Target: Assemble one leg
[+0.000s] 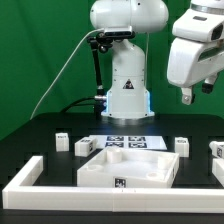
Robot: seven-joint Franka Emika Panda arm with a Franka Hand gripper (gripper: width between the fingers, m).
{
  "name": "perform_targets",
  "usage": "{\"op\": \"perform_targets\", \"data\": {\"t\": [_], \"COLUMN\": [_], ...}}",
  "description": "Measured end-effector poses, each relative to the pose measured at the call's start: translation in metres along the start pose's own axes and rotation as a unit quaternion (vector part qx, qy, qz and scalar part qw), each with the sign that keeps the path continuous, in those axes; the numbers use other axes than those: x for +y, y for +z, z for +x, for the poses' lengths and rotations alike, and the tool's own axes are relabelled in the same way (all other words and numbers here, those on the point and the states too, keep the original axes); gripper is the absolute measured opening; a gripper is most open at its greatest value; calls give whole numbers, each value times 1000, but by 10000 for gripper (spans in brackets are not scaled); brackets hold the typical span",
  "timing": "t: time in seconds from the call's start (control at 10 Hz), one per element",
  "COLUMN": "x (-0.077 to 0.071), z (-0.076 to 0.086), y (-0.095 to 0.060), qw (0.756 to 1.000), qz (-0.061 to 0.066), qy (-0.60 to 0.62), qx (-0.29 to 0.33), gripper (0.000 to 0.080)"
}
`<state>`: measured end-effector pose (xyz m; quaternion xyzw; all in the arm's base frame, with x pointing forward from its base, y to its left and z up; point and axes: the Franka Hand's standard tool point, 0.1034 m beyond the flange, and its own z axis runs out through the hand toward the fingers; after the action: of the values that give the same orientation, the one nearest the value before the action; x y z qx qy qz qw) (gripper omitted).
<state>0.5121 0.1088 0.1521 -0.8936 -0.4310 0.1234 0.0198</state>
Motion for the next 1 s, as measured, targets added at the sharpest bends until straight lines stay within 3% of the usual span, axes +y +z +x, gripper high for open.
{"op": "perform_targets", "data": {"t": [0.7, 1.0], "x": [0, 6], "z": [-1, -16], "y": [1, 32], "qw": [1000, 996], "qz": [0, -33], "qy": [0, -72], "qx": [0, 46], "gripper": [650, 650]}}
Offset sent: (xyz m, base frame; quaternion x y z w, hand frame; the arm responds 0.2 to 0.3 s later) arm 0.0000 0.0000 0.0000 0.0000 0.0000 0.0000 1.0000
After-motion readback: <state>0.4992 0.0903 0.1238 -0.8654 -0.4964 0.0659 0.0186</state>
